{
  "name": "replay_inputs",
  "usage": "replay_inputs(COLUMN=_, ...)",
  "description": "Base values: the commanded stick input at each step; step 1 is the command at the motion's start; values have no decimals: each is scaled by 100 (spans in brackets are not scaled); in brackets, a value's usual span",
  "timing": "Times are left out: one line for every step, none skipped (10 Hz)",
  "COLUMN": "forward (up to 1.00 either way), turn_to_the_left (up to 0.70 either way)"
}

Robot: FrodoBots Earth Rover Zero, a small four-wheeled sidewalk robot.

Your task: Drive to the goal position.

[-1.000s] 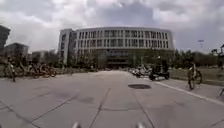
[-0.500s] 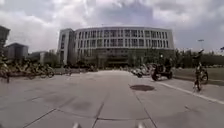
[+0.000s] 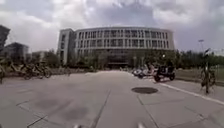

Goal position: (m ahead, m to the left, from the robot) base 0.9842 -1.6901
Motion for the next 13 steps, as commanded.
replay_inputs(forward=60, turn_to_the_left=10)
replay_inputs(forward=60, turn_to_the_left=11)
replay_inputs(forward=60, turn_to_the_left=10)
replay_inputs(forward=60, turn_to_the_left=2)
replay_inputs(forward=60, turn_to_the_left=0)
replay_inputs(forward=60, turn_to_the_left=0)
replay_inputs(forward=60, turn_to_the_left=0)
replay_inputs(forward=60, turn_to_the_left=0)
replay_inputs(forward=60, turn_to_the_left=0)
replay_inputs(forward=60, turn_to_the_left=0)
replay_inputs(forward=60, turn_to_the_left=0)
replay_inputs(forward=60, turn_to_the_left=0)
replay_inputs(forward=60, turn_to_the_left=0)
